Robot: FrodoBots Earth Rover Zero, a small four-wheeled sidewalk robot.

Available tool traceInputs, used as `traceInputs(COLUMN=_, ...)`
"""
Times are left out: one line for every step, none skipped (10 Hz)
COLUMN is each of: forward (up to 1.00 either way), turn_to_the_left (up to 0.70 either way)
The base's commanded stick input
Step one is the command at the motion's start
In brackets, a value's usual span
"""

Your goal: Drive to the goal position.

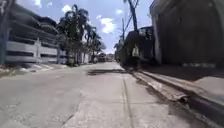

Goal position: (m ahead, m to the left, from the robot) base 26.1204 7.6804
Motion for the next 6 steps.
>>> traceInputs(forward=1.00, turn_to_the_left=-0.38)
traceInputs(forward=1.00, turn_to_the_left=-0.31)
traceInputs(forward=1.00, turn_to_the_left=0.00)
traceInputs(forward=1.00, turn_to_the_left=0.00)
traceInputs(forward=1.00, turn_to_the_left=0.00)
traceInputs(forward=1.00, turn_to_the_left=0.00)
